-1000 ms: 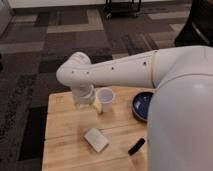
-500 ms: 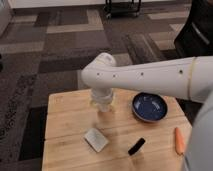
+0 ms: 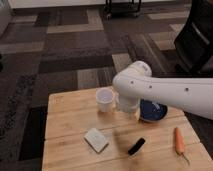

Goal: Place the eraser in the ceramic cup

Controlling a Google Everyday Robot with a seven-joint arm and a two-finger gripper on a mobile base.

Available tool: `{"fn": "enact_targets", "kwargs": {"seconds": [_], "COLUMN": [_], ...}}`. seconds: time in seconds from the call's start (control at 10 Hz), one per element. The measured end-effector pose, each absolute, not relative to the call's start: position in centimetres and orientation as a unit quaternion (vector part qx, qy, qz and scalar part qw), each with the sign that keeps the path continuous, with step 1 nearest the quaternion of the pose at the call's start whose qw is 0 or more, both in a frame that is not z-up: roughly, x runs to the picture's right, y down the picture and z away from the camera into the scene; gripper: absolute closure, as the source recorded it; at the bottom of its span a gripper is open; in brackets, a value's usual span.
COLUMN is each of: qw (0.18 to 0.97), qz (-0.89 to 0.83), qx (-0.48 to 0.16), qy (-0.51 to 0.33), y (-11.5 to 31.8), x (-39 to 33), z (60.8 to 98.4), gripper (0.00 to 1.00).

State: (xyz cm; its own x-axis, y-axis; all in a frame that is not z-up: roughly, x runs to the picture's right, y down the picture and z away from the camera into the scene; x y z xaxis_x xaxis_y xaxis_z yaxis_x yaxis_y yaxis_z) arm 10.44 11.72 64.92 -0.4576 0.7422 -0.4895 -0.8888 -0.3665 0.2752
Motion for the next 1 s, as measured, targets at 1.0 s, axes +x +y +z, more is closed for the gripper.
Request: {"fn": "enact_targets", "kwargs": {"seconds": [1.0], "qw": [0.435], "qz": [0.851], "qx": [-0.126], "qy": [0.268], "y": [14.6], "x": [11.7], "z": [62.1], "gripper": [0.35]}}
